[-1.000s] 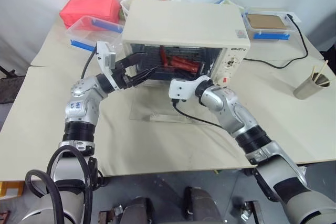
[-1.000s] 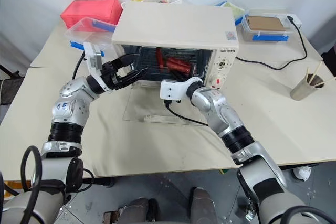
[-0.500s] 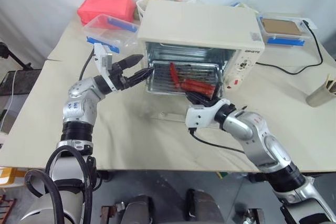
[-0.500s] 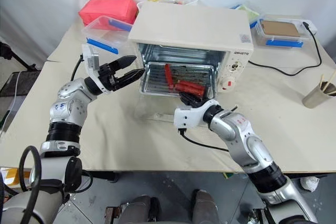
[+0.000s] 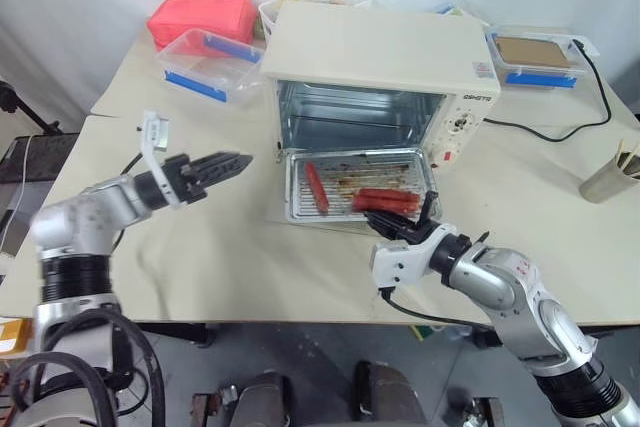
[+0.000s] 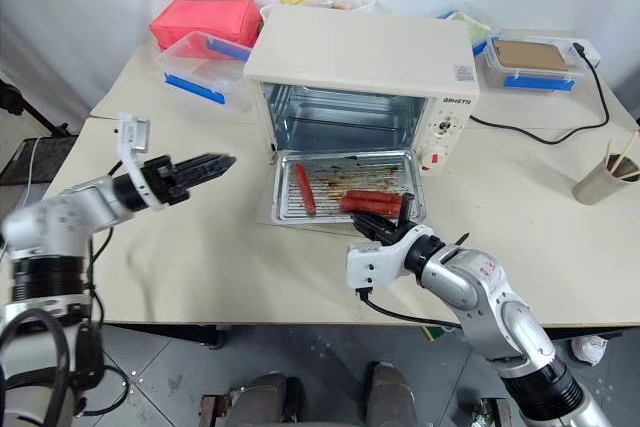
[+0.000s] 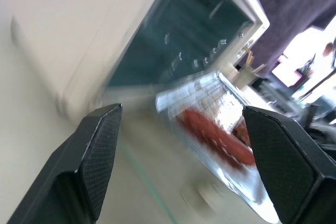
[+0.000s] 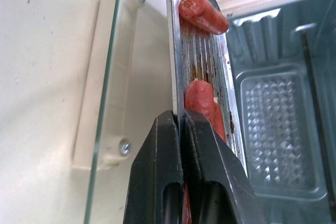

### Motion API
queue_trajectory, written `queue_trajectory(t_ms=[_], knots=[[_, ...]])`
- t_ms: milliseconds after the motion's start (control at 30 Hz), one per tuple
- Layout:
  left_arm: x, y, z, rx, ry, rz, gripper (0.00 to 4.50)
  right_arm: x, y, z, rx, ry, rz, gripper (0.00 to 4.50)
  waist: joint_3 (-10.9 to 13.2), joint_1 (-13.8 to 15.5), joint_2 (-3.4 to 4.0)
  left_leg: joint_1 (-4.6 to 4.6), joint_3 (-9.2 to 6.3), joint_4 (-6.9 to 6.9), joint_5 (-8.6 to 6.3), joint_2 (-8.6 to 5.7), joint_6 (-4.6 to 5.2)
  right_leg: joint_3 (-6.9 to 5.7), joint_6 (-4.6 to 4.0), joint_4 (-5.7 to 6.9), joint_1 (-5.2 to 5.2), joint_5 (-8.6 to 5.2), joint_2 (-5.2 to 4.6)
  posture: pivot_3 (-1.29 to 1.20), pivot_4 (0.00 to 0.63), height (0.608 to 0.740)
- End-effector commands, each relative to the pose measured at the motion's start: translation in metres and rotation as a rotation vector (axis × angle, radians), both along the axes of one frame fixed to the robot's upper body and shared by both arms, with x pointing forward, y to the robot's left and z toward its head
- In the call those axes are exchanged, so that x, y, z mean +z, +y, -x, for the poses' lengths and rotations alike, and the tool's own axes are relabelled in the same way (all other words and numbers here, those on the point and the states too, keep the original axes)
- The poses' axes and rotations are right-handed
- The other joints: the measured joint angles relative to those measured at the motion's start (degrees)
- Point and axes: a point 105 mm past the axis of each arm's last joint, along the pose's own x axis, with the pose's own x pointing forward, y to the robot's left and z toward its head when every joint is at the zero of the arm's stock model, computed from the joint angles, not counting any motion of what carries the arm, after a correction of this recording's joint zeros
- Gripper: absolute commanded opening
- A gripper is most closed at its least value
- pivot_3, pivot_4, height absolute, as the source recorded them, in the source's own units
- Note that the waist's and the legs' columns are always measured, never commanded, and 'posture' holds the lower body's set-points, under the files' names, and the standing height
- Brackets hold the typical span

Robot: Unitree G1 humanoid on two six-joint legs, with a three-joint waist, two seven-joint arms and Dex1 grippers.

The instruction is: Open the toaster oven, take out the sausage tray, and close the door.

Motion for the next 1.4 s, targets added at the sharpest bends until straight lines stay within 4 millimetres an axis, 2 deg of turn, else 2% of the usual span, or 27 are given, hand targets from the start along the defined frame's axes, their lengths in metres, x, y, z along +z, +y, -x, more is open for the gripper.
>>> queue_trajectory(t_ms=[33,100,267,367,667,1000,1133,1367,1400], knots=[[0.002,-0.007,0.021,-0.077,0.152,0.058,3.91,0.025,0.011,0.003,0.078,-0.092,-0.041,0.05,0.0,0.5,0.0,0.01,0.0,0.02,0.0,-0.02,0.0,0.03,0.0,0.02,0.03,0.0,0.0,0.0,0.15,0.74],[0.004,-0.009,0.026,-0.093,0.168,0.077,3.91,0.027,0.014,0.003,0.097,-0.103,-0.044,0.05,0.0,0.7,-0.01,0.0,0.0,0.08,0.0,-0.03,0.0,0.07,0.0,0.02,0.04,0.0,-0.01,0.0,0.15,0.74],[0.008,-0.019,0.016,-0.038,0.206,0.178,3.91,0.028,0.028,0.002,0.182,-0.096,-0.045,0.05,0.0,0.7,-0.02,-0.02,0.01,0.17,0.0,-0.06,-0.01,0.12,0.0,0.04,0.12,0.0,0.0,0.0,0.15,0.74],[0.009,-0.024,0.016,-0.038,0.201,0.216,3.31,0.028,0.031,0.001,0.203,-0.097,-0.039,0.0,0.0,0.4,-0.02,-0.01,0.02,0.19,0.0,-0.05,-0.01,0.15,0.0,0.06,0.12,0.0,0.02,0.0,0.15,0.74],[0.002,-0.035,0.013,-0.031,0.235,0.225,0.7,0.027,0.033,0.001,0.237,-0.094,-0.027,0.0,0.0,0.3,-0.02,0.03,0.02,0.14,0.0,-0.04,-0.01,0.23,0.0,0.09,0.07,0.0,0.02,0.0,0.15,0.74],[-0.01,-0.044,0.019,-0.091,0.319,0.248,0.7,0.025,0.035,0.004,0.269,-0.071,-0.026,0.0,0.0,0.4,-0.03,0.05,-0.01,0.15,-0.01,-0.05,-0.01,0.28,0.0,0.1,0.07,0.0,0.01,0.0,0.15,0.74],[-0.012,-0.044,0.02,-0.092,0.348,0.255,0.03,0.024,0.034,0.005,0.273,-0.051,-0.035,0.0,0.0,0.4,-0.03,0.06,-0.02,0.15,-0.01,-0.05,-0.01,0.31,0.0,0.11,0.06,0.0,0.01,0.0,0.15,0.74],[-0.023,-0.043,0.016,-0.056,0.445,0.322,0.03,0.025,0.029,0.004,0.265,0.004,-0.078,0.0,0.0,0.5,-0.04,0.08,-0.08,0.16,0.0,-0.05,-0.01,0.34,0.0,0.13,0.07,0.0,0.0,0.0,0.15,0.74],[-0.024,-0.043,0.016,-0.052,0.458,0.338,0.0,0.026,0.028,0.003,0.256,0.026,-0.1,0.25,0.0,0.5,-0.04,0.1,-0.12,0.16,-0.01,-0.05,-0.01,0.35,0.0,0.13,0.07,0.0,0.0,0.0,0.15,0.74]])
